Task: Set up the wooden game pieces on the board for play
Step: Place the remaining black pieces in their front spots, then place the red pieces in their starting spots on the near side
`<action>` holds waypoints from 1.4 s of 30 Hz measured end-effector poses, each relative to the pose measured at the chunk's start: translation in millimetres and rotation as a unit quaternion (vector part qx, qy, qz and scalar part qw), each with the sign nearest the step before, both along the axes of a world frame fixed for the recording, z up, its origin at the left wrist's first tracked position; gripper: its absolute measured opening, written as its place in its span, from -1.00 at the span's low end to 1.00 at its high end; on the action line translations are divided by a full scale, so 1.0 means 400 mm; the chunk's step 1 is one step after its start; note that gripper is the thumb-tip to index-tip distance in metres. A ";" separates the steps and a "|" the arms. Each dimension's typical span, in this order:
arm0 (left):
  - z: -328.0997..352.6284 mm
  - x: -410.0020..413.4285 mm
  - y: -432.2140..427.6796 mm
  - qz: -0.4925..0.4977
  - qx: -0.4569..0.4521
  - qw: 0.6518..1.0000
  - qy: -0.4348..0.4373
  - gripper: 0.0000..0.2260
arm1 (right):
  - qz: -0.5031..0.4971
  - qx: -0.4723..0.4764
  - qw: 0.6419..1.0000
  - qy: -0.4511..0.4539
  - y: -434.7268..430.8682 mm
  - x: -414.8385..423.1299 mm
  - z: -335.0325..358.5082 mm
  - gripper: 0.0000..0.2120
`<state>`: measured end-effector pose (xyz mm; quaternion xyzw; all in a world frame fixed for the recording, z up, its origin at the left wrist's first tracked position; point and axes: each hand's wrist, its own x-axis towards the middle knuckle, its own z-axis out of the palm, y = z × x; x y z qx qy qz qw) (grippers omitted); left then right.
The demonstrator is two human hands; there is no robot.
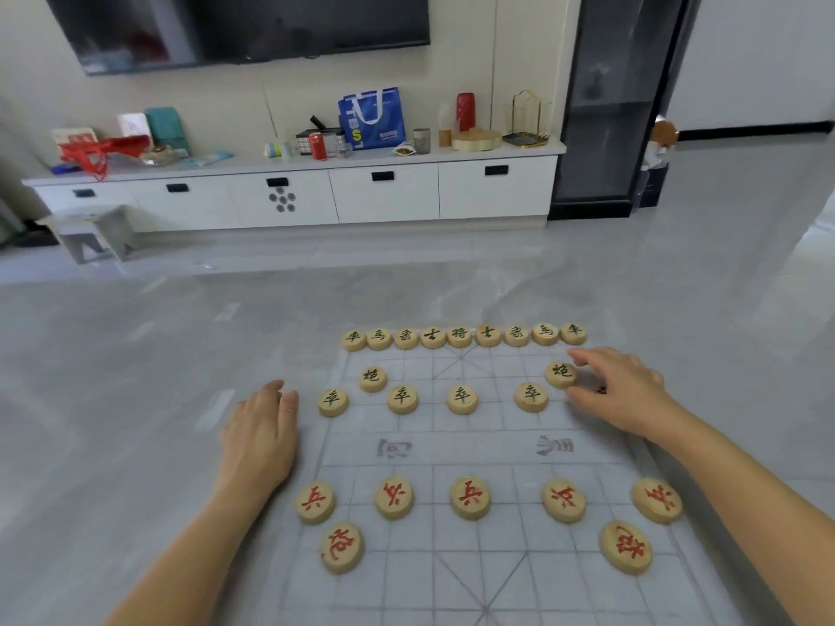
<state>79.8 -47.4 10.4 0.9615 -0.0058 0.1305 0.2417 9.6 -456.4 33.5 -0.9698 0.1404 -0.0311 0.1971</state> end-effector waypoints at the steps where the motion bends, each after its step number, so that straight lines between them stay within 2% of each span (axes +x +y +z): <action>1: 0.003 -0.002 -0.003 -0.005 -0.007 1.000 0.006 -0.31 | -0.008 0.005 1.000 -0.014 0.003 -0.017 0.002 -0.48; 4: 0.016 -0.006 0.004 -0.022 -0.077 0.997 0.021 -0.37 | -0.021 0.021 0.998 -0.057 0.030 -0.068 0.016 -0.51; 7: 0.047 -0.035 0.018 -0.050 -0.162 0.984 0.053 -0.57 | 0.012 0.055 0.995 -0.078 0.100 -0.131 0.033 -0.54; 11: 0.049 -0.112 0.032 -0.104 -0.190 0.970 0.114 -0.72 | 0.096 0.060 0.992 -0.051 0.233 -0.212 0.048 -0.47; 17: 0.036 -0.222 0.063 -0.123 -0.225 0.963 0.084 -0.79 | 0.175 0.063 0.982 -0.038 0.467 -0.251 0.046 -0.60; 21: 0.035 -0.236 0.081 -0.123 -0.172 0.974 0.078 -0.76 | 0.195 -0.004 0.981 -0.019 0.584 -0.239 0.036 -0.43; 24: 0.049 -0.228 0.082 -0.168 -0.098 0.977 0.082 -0.64 | 0.180 -0.034 0.983 -0.021 0.628 -0.225 0.036 -0.49; 27: 0.041 -0.228 0.069 -0.200 -0.081 0.969 0.117 -0.53 | 0.165 -0.042 0.985 -0.012 0.641 -0.212 0.036 -0.46; 31: 0.017 -0.218 0.032 -0.190 -0.048 0.975 0.104 -0.46 | 0.140 0.012 0.990 -0.014 0.635 -0.204 0.041 -0.44; 34: 0.010 -0.210 0.023 -0.185 -0.049 0.977 0.095 -0.52 | 0.093 0.074 0.992 -0.039 0.595 -0.198 0.046 -0.56; 36: 0.011 -0.208 0.025 -0.188 -0.053 0.976 0.095 -0.58 | 0.066 0.083 0.993 -0.054 0.561 -0.192 0.047 -0.62; 38: 0.013 -0.206 0.028 -0.193 -0.053 0.975 0.093 -0.60 | 0.064 0.047 0.995 -0.054 0.538 -0.184 0.046 -0.62; 42: 0.016 -0.205 0.032 -0.202 -0.057 0.973 0.093 -0.59 | 0.102 -0.057 0.993 0.002 0.540 -0.168 0.035 -0.51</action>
